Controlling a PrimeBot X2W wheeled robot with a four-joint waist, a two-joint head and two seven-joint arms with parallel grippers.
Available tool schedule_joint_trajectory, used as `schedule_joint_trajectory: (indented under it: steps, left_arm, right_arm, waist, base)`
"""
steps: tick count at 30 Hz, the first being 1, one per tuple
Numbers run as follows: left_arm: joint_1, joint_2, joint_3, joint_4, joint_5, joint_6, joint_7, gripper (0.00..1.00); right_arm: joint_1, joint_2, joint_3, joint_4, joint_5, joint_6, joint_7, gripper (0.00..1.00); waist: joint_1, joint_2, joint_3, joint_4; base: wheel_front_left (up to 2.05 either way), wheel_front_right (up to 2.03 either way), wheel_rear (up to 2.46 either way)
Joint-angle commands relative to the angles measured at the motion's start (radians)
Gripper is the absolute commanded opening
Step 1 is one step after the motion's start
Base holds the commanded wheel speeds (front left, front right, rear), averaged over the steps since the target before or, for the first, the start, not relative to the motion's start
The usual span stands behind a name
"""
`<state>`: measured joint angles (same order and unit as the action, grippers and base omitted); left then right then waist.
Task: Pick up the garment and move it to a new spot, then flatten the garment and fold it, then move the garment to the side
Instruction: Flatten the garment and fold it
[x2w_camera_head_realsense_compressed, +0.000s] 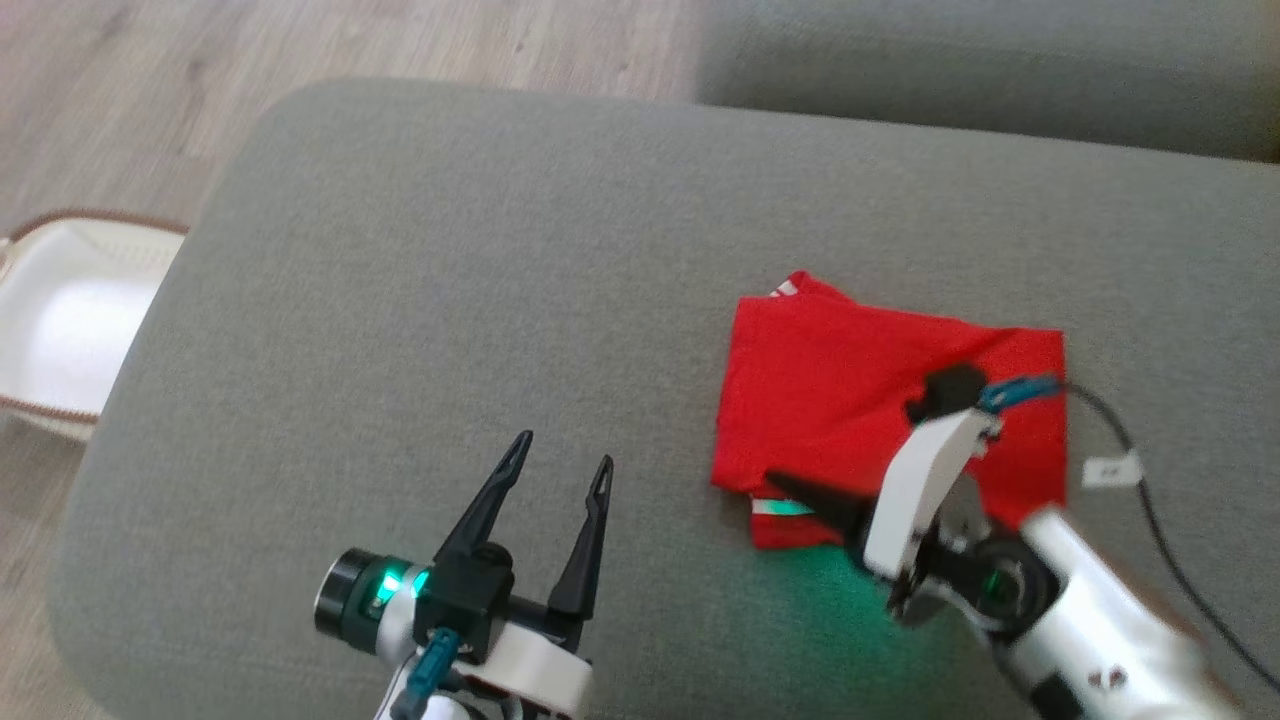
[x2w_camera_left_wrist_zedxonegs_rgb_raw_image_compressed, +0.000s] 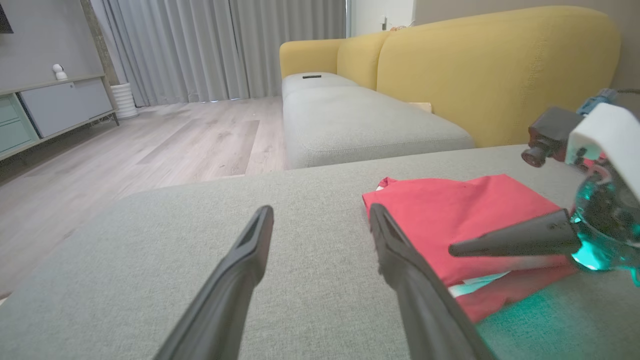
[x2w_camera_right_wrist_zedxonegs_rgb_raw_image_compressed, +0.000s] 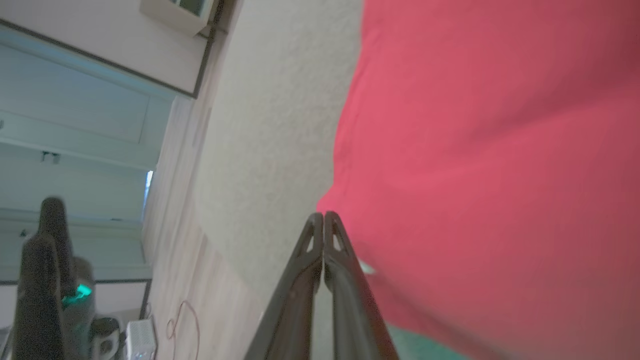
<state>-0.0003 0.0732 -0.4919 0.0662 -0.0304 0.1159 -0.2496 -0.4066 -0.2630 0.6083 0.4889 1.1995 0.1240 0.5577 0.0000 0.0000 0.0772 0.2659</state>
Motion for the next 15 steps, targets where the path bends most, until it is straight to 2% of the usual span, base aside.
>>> schedule_joint_trajectory:
  steps: [1, 3, 4, 5, 6, 7, 15]
  left_arm:
    - [-0.021, -0.002, 0.042, -0.029, 0.002, 0.004, -0.012, 1.0]
    - [-0.008, 0.003, 0.048, -0.027, 0.001, 0.006, -0.012, 1.0]
    - [0.0, 0.005, 0.053, -0.027, 0.001, 0.008, -0.012, 1.0]
    - [0.01, 0.007, 0.058, -0.028, -0.001, 0.012, -0.012, 1.0]
    - [0.02, 0.009, 0.066, -0.03, -0.002, 0.018, -0.012, 1.0]
    - [0.03, 0.011, 0.073, -0.032, -0.004, 0.022, -0.012, 1.0]
    - [0.112, 0.021, 0.154, -0.034, -0.042, 0.057, -0.012, 1.0]
  right_arm:
    - [0.024, -0.026, 0.034, -0.08, 0.024, 0.007, -0.003, 0.0]
    - [0.055, -0.054, 0.059, -0.142, 0.034, 0.007, -0.039, 0.0]
    - [0.068, -0.067, 0.062, -0.165, 0.03, 0.007, -0.078, 0.12]
    - [0.081, -0.08, 0.066, -0.182, 0.019, 0.007, -0.12, 0.42]
    - [0.091, -0.092, 0.074, -0.197, 0.001, 0.007, -0.16, 0.62]
    - [0.103, -0.102, 0.074, -0.202, -0.012, 0.007, -0.204, 1.0]
    - [0.159, -0.127, 0.043, -0.145, -0.145, 0.007, -0.475, 1.0]
  waist:
    - [0.0, 0.0, -0.036, -0.028]
    - [0.0, 0.0, -0.061, -0.043]
    - [0.0, 0.0, -0.075, -0.052]
    - [0.0, 0.0, -0.088, -0.06]
    - [0.0, 0.0, -0.099, -0.071]
    - [0.0, 0.0, -0.106, -0.08]
    - [0.0, 0.0, -0.159, -0.141]
  base:
    - [0.0, 0.0, 0.0]
    - [0.0, 0.0, 0.0]
    - [0.0, 0.0, 0.0]
    - [0.0, 0.0, 0.0]
    - [0.0, 0.0, 0.0]
    - [0.0, 0.0, 0.0]
    - [0.0, 0.0, 0.0]
